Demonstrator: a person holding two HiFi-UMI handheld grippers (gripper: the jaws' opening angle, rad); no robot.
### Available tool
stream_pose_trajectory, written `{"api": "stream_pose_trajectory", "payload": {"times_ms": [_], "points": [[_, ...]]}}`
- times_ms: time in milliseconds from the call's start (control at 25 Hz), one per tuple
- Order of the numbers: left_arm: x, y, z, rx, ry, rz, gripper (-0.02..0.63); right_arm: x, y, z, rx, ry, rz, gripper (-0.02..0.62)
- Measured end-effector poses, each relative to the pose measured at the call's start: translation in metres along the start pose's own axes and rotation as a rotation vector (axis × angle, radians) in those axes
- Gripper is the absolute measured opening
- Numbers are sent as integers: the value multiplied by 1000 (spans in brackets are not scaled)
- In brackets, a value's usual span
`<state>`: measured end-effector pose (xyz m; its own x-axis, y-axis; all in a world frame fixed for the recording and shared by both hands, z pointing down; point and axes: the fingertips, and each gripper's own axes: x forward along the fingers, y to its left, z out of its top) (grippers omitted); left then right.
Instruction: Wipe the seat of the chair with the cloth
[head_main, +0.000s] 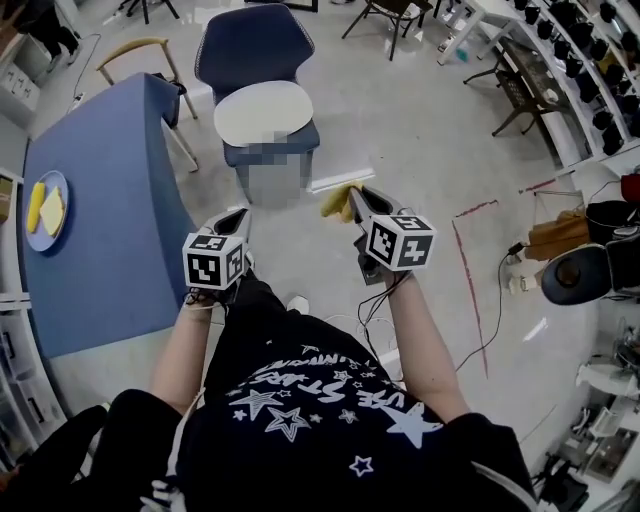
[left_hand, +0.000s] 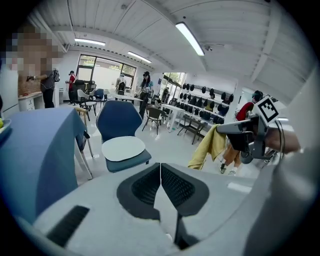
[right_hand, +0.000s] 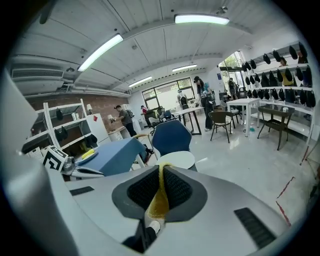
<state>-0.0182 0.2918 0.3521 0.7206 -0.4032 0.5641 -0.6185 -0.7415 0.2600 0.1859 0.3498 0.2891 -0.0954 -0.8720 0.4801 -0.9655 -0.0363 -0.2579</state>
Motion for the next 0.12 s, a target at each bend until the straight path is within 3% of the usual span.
{"api": "stream_pose_trajectory", "payload": {"times_ms": [120], "points": [[-26, -14, 2, 18, 14, -1, 21, -22, 13, -3, 16, 15, 5, 29]]}}
